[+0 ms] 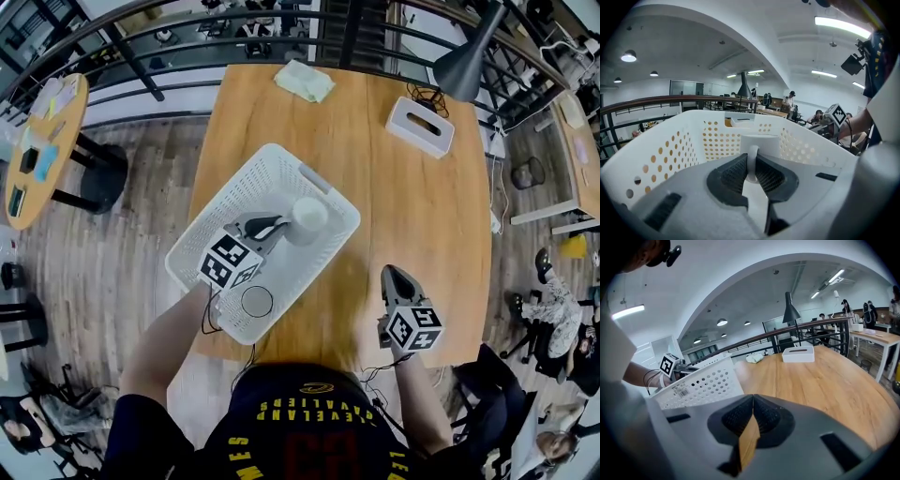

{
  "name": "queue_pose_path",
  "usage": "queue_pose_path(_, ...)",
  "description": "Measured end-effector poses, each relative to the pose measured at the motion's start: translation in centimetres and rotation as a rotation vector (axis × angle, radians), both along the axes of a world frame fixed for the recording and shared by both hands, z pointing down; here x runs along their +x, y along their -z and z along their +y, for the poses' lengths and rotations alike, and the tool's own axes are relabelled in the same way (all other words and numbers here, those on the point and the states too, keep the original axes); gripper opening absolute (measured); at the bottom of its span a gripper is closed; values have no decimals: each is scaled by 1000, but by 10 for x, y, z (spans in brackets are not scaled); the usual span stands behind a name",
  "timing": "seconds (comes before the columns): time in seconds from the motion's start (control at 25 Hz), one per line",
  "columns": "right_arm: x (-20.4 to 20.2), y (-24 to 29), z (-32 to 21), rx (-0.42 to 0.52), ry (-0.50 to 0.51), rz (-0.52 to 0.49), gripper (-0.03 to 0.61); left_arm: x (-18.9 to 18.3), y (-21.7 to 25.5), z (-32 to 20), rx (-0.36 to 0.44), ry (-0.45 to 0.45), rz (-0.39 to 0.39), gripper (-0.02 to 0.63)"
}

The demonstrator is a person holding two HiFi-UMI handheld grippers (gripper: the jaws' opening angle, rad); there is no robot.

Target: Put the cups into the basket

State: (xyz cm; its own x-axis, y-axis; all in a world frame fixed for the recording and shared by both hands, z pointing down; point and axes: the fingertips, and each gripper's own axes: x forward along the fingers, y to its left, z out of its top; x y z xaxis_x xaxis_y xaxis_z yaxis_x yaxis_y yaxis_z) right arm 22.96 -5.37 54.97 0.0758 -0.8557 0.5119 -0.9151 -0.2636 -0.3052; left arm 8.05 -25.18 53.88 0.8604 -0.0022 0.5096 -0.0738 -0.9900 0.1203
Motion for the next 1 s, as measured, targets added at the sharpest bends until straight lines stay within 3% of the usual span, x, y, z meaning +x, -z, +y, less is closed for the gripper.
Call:
queue_pose_path(0.56, 3, -14, -12, -22, 13, -27, 14, 6, -69, 5, 34, -58, -217, 51)
queue_pose_path(0.8, 2, -16, -12, -23, 21, -31, 14, 4, -78, -3, 42, -33, -225, 52)
queue_pose_path(1.0, 6, -20, -9, -28, 15, -37, 14, -14, -98, -7, 13, -21, -340, 52)
